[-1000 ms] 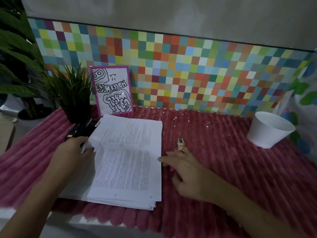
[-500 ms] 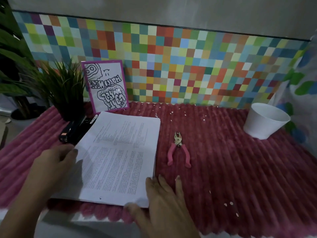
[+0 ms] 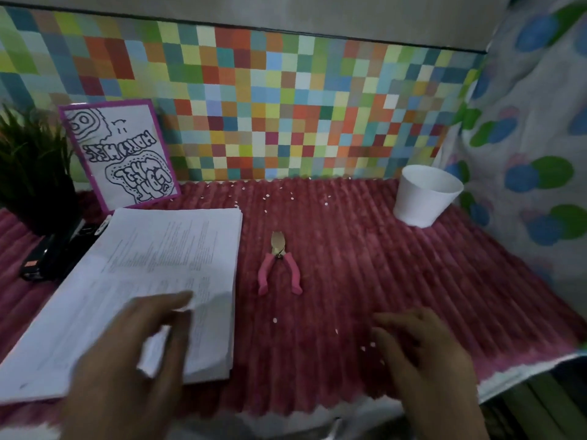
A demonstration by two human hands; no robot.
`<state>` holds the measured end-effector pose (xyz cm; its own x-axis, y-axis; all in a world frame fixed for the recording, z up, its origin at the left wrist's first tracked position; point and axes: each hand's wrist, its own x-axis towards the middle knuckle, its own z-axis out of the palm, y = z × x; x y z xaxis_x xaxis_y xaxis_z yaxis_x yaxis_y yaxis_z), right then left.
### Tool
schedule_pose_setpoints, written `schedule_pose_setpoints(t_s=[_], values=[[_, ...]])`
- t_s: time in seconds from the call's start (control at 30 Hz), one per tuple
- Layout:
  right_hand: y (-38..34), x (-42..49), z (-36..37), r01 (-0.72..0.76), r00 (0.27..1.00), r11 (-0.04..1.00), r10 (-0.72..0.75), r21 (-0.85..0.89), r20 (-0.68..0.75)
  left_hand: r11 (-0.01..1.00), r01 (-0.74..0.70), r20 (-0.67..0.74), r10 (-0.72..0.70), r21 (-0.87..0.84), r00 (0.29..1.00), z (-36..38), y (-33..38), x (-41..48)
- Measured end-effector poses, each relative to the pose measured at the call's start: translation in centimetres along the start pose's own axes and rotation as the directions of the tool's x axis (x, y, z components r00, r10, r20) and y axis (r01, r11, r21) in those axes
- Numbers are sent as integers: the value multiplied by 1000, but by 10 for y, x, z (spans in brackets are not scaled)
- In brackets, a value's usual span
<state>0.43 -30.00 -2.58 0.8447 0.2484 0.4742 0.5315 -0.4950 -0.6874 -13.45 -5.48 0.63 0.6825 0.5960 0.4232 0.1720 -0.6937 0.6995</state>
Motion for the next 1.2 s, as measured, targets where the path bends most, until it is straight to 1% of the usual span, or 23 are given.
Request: schedule_pose_setpoints(t_s=[0.03,0.07,0.1,0.13,0.17,0.2,0.23,0.3,0.33,0.4,0.43,0.47,0.57,0.67,0.73,0.77,0.83,0.87,0.93,1.0,1.03,1.13,1.2], values=[[9,0,-11,-77,996,996,76,33,55,993,87,174,-71,-85,982,17,20,-3],[16,-2,-19,-133,986,988,125,73,113,993,59,212,-36,-103,977,39,28,-10],[20,-4,-24,-146,978,985,130,90,165,994,-58,221,76,-90,972,57,38,-17],[23,-5,-27,-131,972,988,113,75,207,977,-185,193,203,-106,960,76,52,-25],[22,-6,-29,-110,966,993,94,53,241,956,-263,207,286,-130,936,87,64,-31],[23,-6,-30,-88,958,996,75,33,278,946,-285,260,317,-152,912,99,71,-34],[24,-7,-30,-72,949,997,63,17,308,945,-298,270,324,-132,907,108,75,-40],[24,-7,-27,-60,950,998,57,1,307,969,-244,290,248,-49,924,123,73,-35],[24,-7,-24,-31,961,999,34,-16,273,979,-204,300,196,-5,934,128,71,-32],[23,-7,-15,41,976,998,-29,-48,215,985,-162,278,140,54,950,132,69,-29],[22,-7,-10,52,978,996,-36,-74,204,986,-145,287,115,86,951,130,71,-30],[21,-7,-5,58,979,992,-35,-114,199,980,-158,274,120,121,954,130,72,-29],[16,-6,4,84,986,969,-49,-230,157,972,-135,267,80,194,961,131,71,-29],[16,-7,8,78,987,977,-47,-197,153,958,-139,268,69,252,961,130,73,-33],[20,-6,6,43,988,991,-24,-126,152,955,-133,262,62,264,963,130,73,-34],[22,-4,3,4,991,998,4,-62,136,956,-123,261,52,266,964,130,74,-34],[25,1,-7,-125,988,987,113,105,109,965,-99,259,33,244,965,127,79,-34],[26,3,-13,-179,980,967,159,182,119,973,-77,252,19,219,967,126,80,-34],[28,5,-25,-226,964,934,174,277,200,987,-33,237,-4,155,971,123,81,-33],[27,2,-30,-220,945,925,123,309,304,997,7,223,-23,75,974,119,80,-31],[28,-1,-30,-211,938,929,105,304,331,999,36,221,-44,37,974,118,79,-29],[35,-4,-26,-161,946,953,75,257,316,987,138,216,-119,-79,969,107,75,-22],[38,-4,-23,-71,956,974,4,217,293,985,148,161,-132,-90,978,94,72,-16]])
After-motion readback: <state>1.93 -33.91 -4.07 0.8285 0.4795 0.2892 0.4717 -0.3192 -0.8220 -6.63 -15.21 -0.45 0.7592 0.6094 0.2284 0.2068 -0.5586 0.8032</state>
